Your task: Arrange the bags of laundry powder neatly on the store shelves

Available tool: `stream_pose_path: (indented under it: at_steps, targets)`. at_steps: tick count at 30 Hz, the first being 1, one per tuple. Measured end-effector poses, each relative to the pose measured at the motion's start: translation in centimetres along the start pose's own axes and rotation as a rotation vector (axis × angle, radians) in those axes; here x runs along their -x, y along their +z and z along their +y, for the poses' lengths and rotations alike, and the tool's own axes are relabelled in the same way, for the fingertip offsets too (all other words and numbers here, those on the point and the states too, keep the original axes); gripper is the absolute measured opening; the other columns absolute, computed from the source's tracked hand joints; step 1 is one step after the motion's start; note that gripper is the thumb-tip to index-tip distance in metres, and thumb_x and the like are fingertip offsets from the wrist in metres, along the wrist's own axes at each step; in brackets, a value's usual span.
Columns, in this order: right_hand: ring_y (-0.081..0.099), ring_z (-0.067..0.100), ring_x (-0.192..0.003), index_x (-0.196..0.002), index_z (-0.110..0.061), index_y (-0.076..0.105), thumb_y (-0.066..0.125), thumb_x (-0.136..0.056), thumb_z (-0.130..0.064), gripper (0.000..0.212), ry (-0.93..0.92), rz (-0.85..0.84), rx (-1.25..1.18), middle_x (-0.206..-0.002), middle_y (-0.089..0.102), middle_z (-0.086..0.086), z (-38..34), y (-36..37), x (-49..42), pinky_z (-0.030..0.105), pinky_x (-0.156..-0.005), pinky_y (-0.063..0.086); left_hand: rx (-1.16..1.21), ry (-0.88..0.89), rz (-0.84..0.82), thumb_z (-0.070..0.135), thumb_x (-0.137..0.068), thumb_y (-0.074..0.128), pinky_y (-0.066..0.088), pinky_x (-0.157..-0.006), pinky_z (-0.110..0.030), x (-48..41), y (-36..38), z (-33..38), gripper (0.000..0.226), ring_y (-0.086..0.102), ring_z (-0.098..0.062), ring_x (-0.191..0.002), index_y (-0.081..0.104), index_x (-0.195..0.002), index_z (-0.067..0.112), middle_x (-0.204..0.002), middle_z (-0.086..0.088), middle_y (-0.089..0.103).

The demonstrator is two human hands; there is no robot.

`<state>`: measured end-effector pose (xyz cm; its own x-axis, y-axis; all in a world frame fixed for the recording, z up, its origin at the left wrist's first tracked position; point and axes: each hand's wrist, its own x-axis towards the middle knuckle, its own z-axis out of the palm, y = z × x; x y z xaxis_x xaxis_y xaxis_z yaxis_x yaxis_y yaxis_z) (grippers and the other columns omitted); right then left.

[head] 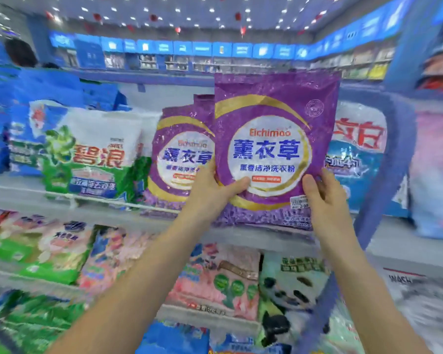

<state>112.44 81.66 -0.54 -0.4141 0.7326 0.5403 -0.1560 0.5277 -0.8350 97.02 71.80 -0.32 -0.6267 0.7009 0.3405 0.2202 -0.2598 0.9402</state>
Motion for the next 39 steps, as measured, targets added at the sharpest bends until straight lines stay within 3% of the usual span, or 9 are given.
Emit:
stream_pose_path:
  at_steps: [3,7,13,16,22,27,30,34,39]
  targets:
    - [0.054,-0.012,-0.084,-0.114,-0.024,0.045,0.039,-0.099,-0.018,0.017,0.053,0.062,0.023,-0.100,0.054,-0.018,-0.1,-1.1,0.0,0.020,-0.080,0.043,-0.033,0.032,-0.036,0.013,-0.074,0.075,0.053,-0.083,-0.020,-0.9,2.3,0.1,0.052,0.064,-0.010,-0.093,0.053,-0.121,0.011,-0.111,0.001,0.064]
    - [0.048,-0.016,-0.093,-0.121,-0.032,0.029,0.048,-0.095,-0.025,0.032,0.165,-0.025,0.005,-0.106,0.044,-0.026,-0.7,-0.9,0.4,0.005,-0.078,0.040,-0.027,0.029,-0.005,0.025,-0.070,0.074,0.046,-0.099,-0.042,-1.4,3.5,-0.2,0.068,0.057,-0.021,-0.114,0.044,-0.130,0.010,-0.125,-0.004,0.058]
    - [0.034,-0.039,-0.086,-0.126,-0.029,0.017,0.068,-0.082,-0.011,0.070,0.054,-0.041,0.188,-0.108,0.033,-0.034,0.6,-0.1,0.6,-0.011,-0.070,0.029,0.017,0.078,-0.058,0.006,-0.086,0.061,0.050,-0.095,-0.038,-1.3,3.2,-1.0,0.046,0.061,-0.010,-0.106,0.039,-0.122,0.024,-0.119,0.004,0.059]
    - [0.040,-0.032,-0.096,-0.135,-0.020,0.024,0.070,-0.081,-0.014,0.071,0.034,-0.032,0.221,-0.114,0.044,-0.026,1.6,0.1,-0.1,-0.005,-0.078,0.036,0.030,0.111,-0.118,0.002,-0.091,0.054,0.052,-0.069,-0.011,-1.5,3.0,-1.1,0.043,0.066,0.007,-0.079,0.033,-0.122,0.023,-0.108,0.014,0.056]
    - [0.047,-0.017,-0.103,-0.139,-0.015,0.022,0.067,-0.083,-0.020,0.072,0.078,-0.097,0.304,-0.116,0.045,-0.022,1.7,-0.2,-0.8,-0.005,-0.084,0.033,-0.021,0.033,-0.138,0.010,-0.089,0.057,0.045,-0.100,-0.044,-2.5,2.9,-1.5,0.047,0.057,-0.018,-0.113,0.034,-0.127,0.026,-0.122,0.006,0.057]
    - [0.050,0.015,-0.116,-0.131,-0.024,0.031,0.044,-0.086,-0.060,0.060,0.073,-0.109,0.498,-0.128,0.052,-0.006,3.1,-0.7,1.1,0.037,-0.099,0.041,-0.060,0.013,-0.206,0.017,-0.093,0.052,0.048,-0.091,-0.029,-0.6,2.2,-2.8,0.042,0.060,-0.018,-0.108,0.032,-0.128,0.026,-0.120,0.011,0.057]
    - [0.052,0.019,-0.115,-0.131,-0.021,0.033,0.028,-0.088,-0.059,0.057,0.105,-0.026,0.536,-0.130,0.052,-0.003,3.0,-0.1,1.2,0.039,-0.091,0.043,0.001,-0.040,-0.142,0.025,-0.098,0.042,0.043,-0.073,-0.009,-0.7,2.6,-1.7,0.027,0.054,0.001,-0.094,0.035,-0.124,0.021,-0.103,0.020,0.052]
    - [0.059,0.029,-0.096,-0.127,-0.011,0.035,0.024,-0.091,-0.057,0.059,0.099,0.198,0.729,-0.111,0.063,0.005,3.0,1.2,0.4,0.035,-0.070,0.041,0.008,-0.051,-0.015,0.027,-0.101,0.031,0.039,-0.077,-0.022,-1.0,3.2,-1.4,0.024,0.051,-0.009,-0.096,0.040,-0.120,0.017,-0.096,0.019,0.051]
    - [0.060,0.031,-0.091,-0.121,-0.014,0.040,0.027,-0.095,-0.049,0.046,0.078,0.360,0.799,-0.102,0.064,0.005,3.4,2.5,0.1,0.033,-0.066,0.035,-0.080,0.005,0.040,0.025,-0.102,0.027,0.033,-0.060,0.001,-0.3,4.0,-2.0,0.031,0.041,0.025,-0.067,0.030,-0.132,0.015,-0.085,0.028,0.036]
